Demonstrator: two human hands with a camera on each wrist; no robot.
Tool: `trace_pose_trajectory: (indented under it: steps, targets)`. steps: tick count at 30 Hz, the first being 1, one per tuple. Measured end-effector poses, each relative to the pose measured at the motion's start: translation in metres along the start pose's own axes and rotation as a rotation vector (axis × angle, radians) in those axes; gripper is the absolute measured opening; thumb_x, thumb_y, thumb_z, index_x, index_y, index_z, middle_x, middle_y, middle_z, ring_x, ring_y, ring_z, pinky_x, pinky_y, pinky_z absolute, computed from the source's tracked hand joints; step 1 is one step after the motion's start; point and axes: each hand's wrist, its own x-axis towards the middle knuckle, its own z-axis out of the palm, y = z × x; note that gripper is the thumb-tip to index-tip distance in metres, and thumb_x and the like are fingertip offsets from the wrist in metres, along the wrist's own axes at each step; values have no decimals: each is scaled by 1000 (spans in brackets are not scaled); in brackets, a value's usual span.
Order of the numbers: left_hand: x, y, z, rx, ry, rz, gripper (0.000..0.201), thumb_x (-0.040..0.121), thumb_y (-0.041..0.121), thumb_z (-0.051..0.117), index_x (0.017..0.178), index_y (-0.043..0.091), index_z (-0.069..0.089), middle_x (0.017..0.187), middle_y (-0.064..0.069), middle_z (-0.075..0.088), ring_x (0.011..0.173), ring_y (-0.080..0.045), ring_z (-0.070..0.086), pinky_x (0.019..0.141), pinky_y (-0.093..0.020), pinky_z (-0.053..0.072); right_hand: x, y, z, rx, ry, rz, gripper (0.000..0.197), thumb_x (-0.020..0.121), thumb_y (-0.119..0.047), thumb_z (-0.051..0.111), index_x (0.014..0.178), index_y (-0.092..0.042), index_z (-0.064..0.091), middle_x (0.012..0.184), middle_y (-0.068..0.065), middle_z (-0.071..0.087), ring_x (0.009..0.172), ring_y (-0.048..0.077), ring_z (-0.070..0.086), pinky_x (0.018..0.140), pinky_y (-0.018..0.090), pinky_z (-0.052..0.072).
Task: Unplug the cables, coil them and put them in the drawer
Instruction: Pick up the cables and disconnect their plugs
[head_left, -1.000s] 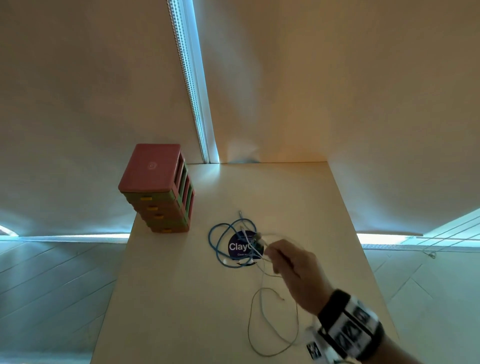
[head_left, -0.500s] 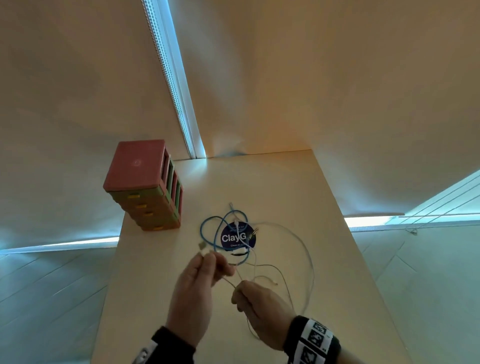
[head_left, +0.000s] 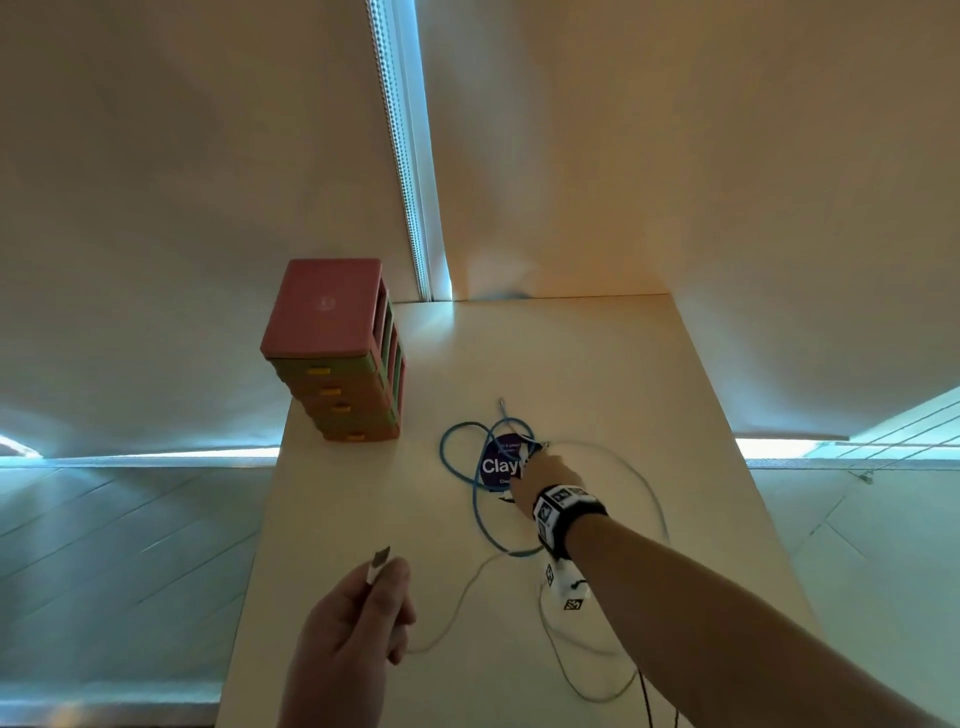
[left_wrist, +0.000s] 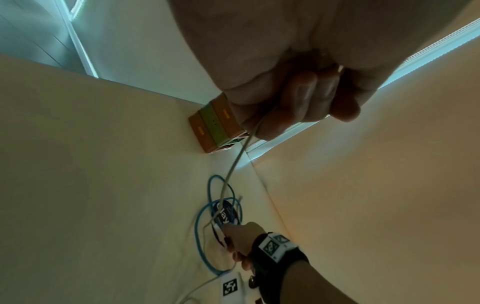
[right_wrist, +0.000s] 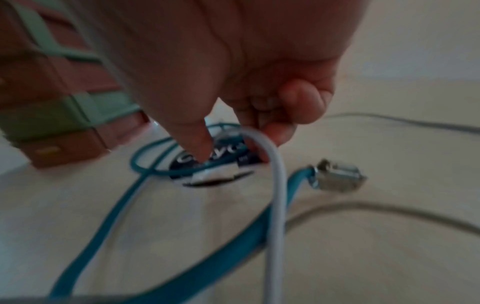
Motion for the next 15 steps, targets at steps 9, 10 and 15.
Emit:
trace_pose_trajectory:
  steps: [9,10,15]
  targets:
    - [17,-27,-11,13,-27,-52,42,94,55,53,95,27,83,57,-2,47,48,-17,40,57,-35,36,-61,-20,-26,554,70,-171,35,112,-34,38,81,-23,52,72,-4,52,65,17,48,67,36,39]
    - [20,-29,-7,15,-35,-54,40,97,56,56,99,26,83,59,-3,49,49,-17,40,56,-35,37,-84,-21,-32,639,49,-235,33,111,-34,40,85,-22,56,70,-6,51,61,15,44,64,35,39]
    - [28,-34,29,118,-140,-50,39,101,39,45,108,23,79,74,-2,71,56,-17,55,60,-37,46,-167,-8,-36,756,48,-428,23,106,-40,50,93,-28,65,74,6,63,66,18,62,66,35,53]
